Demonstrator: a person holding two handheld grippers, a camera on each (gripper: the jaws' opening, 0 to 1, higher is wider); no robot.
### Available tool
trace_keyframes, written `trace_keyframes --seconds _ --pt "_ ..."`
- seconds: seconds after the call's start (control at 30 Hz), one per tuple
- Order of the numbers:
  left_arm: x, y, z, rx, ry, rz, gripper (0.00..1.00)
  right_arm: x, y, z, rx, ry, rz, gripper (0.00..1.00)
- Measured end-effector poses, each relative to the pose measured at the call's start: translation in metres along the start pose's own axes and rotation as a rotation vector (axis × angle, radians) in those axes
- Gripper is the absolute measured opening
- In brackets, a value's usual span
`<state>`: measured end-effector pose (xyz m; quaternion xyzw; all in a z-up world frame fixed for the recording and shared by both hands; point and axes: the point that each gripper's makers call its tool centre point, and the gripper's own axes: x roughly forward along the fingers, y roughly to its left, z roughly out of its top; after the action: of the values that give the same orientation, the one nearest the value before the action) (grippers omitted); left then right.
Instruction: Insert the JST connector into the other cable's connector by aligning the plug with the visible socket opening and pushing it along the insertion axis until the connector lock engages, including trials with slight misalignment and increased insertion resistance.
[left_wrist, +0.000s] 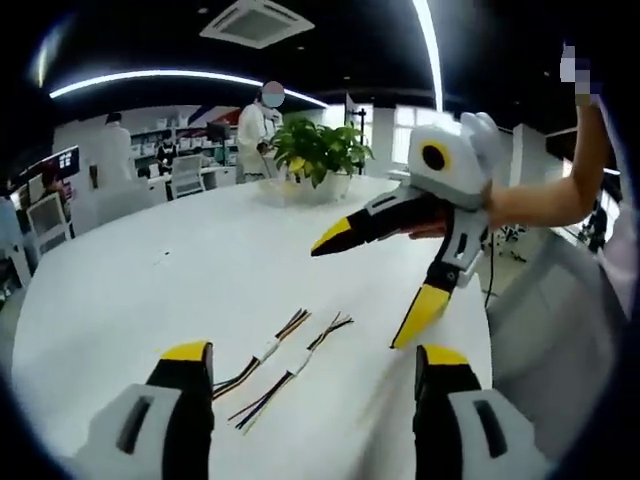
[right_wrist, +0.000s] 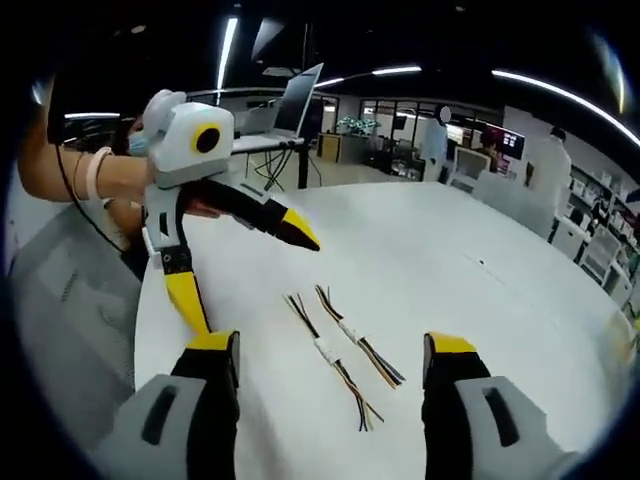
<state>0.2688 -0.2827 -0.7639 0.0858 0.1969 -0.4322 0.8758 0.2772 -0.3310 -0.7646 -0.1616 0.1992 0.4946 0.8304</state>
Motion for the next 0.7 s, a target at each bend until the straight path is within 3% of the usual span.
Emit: trace_keyframes --seconds 0.13,0.27,0.37,0.7 --pt "-0.01 -0.003 0.009 -0.021 -0.029 0.017 0.84 -0.01 0.004 0.002 0.017 -0.012 -0.018 0.78" --pt "-0.02 -0.004 0.015 0.035 -0.052 0.057 0.82 -0.021 0.005 0.005 0.043 -0.026 -0.043 0.81" --pt "-0.029 -0.006 0.018 0.01 -0.055 0.063 0.82 -0.033 0.004 0.008 0.077 -0.044 -0.071 0.81" --pt "-0.058 -0.014 0.027 0.037 -0.061 0.108 0.83 -0.066 0.005 0.013 0.141 -0.086 -0.146 0.8"
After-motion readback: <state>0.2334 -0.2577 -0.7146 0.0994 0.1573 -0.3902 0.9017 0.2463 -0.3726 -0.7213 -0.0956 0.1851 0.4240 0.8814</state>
